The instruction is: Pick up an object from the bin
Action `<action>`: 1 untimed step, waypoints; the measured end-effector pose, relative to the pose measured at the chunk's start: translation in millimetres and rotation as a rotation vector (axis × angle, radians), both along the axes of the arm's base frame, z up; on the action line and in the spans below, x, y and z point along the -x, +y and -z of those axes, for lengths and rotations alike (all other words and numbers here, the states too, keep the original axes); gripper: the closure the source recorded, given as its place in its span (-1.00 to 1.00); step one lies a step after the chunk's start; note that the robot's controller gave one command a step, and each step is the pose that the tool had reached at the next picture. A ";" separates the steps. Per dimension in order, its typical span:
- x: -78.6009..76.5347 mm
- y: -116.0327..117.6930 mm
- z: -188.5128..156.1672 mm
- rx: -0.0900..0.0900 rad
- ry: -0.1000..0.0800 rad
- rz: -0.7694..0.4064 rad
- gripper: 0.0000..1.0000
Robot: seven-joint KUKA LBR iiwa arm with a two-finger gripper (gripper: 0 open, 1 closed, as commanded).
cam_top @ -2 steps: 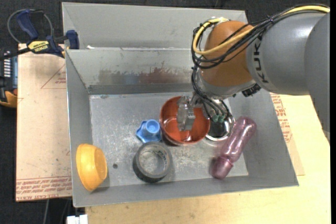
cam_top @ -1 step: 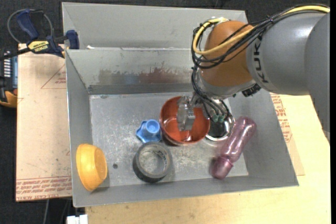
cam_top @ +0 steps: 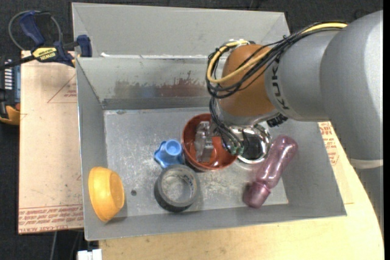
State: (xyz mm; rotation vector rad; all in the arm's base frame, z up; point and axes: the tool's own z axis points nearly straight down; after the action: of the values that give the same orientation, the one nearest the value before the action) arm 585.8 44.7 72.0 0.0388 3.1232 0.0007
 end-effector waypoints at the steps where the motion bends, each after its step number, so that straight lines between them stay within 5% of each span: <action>1: -1.9 -4.8 -19.2 -0.001 -0.008 -0.040 1.00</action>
Offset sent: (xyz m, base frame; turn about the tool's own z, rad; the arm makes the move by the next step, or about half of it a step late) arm 0.0000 0.0000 0.0000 0.0000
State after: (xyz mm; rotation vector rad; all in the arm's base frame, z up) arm 587.7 39.9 91.2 -0.0234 3.1158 0.0026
